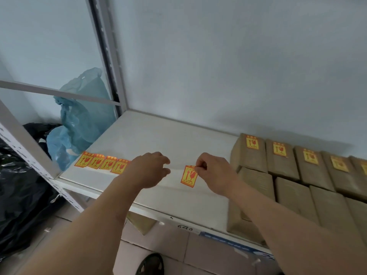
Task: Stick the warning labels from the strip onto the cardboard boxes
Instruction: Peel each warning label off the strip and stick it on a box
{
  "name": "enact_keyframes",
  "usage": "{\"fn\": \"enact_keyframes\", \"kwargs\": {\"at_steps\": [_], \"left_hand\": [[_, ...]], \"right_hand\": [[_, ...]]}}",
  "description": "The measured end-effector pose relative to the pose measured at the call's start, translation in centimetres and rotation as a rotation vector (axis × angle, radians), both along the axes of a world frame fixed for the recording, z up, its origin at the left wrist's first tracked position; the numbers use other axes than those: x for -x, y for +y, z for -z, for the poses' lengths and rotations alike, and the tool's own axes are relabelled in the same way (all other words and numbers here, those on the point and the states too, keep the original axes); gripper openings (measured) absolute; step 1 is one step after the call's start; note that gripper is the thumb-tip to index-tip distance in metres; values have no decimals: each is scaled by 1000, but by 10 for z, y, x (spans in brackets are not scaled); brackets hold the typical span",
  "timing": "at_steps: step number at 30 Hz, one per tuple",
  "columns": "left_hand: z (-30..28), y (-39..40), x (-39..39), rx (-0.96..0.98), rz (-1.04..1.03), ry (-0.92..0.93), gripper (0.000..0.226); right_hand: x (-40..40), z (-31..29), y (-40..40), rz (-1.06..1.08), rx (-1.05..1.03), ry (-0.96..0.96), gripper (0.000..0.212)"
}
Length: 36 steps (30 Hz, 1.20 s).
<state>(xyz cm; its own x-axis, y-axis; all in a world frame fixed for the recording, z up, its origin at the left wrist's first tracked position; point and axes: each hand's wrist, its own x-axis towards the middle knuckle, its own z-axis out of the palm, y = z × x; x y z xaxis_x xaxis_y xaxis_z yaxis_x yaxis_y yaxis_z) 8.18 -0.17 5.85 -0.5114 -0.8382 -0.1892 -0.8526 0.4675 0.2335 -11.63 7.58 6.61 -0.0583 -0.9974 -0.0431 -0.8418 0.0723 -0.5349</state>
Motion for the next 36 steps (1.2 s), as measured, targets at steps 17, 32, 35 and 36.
{"fn": "enact_keyframes", "kwargs": {"at_steps": [17,32,35,36], "left_hand": [[-32,94,129,37,318,49,48],[-24,102,137,71,335,-58,65],[-25,101,137,59,332,-59,65],[-25,101,137,57,335,-59,65]], "right_hand": [[144,-33,101,182,-27,21,6],[140,-29,82,132,-76,-88,8],[139,-27,79,126,-107,-66,8],[140,-27,79,128,-106,-59,8]]}}
